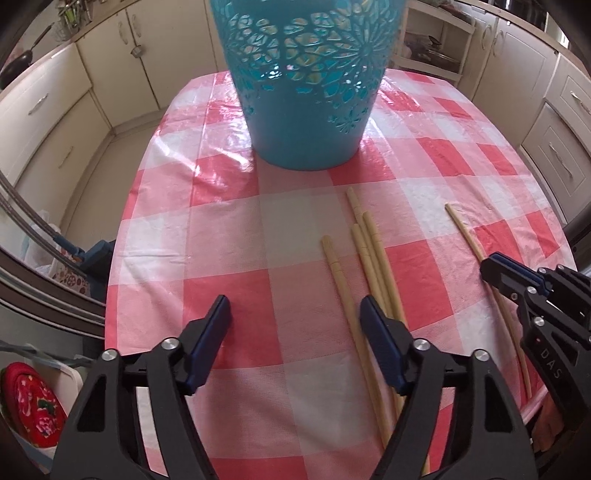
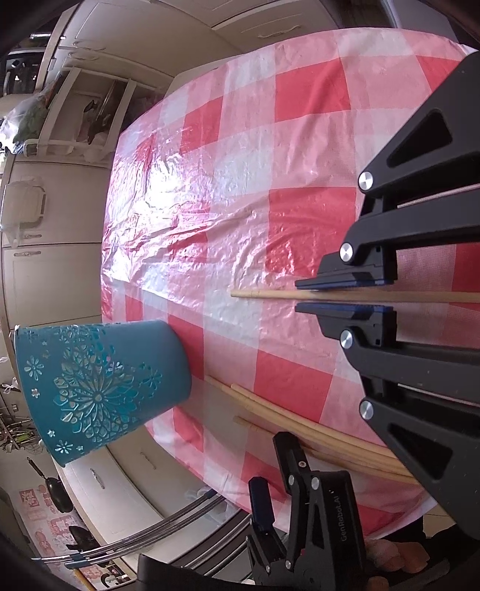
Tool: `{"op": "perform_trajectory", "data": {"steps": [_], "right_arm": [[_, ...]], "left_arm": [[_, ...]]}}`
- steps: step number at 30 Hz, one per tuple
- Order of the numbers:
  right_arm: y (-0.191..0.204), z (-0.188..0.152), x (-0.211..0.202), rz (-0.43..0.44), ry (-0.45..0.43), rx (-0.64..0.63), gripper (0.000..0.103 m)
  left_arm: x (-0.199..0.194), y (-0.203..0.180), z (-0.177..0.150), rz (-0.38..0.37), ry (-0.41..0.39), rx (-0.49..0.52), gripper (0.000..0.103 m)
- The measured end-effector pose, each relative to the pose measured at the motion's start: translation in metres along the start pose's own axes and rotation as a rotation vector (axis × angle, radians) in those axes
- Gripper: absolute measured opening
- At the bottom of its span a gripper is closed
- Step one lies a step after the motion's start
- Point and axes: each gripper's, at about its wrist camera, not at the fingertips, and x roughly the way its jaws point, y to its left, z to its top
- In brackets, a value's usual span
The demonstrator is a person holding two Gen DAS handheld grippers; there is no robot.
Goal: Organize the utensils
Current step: 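Close the left tool on a chopstick from the bundle, then lift the left tool's chopstick over the basket and open to drop it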
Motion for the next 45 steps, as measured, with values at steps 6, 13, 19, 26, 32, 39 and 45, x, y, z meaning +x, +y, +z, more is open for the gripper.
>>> {"op": "perform_trajectory", "data": {"steps": [6, 13, 19, 26, 32, 39, 45], "right_arm": [[0.003, 0.013, 0.010, -0.018, 0.027, -0.059, 0.007], [0.005, 0.017, 0.014, 0.014, 0.048, -0.069, 0.006], [0.007, 0.018, 0.013, 0.010, 0.062, -0.074, 0.006], [0.004, 0.006, 0.007, 0.023, 0.043, -0.074, 0.006], [0.003, 0.001, 0.004, 0.030, 0.012, -0.078, 0.006], [0.002, -0.002, 0.003, 0.035, -0.005, -0.077, 0.006], [0.001, -0.003, 0.002, 0.037, -0.010, -0.080, 0.006]], "left_arm": [[-0.002, -0.011, 0.003, -0.035, -0.021, 0.045, 0.025], [-0.004, 0.002, 0.003, -0.092, 0.002, 0.007, 0.007], [-0.010, 0.005, 0.001, -0.107, 0.001, 0.016, 0.005], [-0.046, 0.024, 0.003, -0.161, -0.074, -0.002, 0.005], [-0.092, 0.042, 0.002, -0.251, -0.176, -0.067, 0.005], [-0.147, 0.066, 0.004, -0.300, -0.300, -0.115, 0.005], [-0.187, 0.085, 0.018, -0.341, -0.405, -0.165, 0.005]]}}
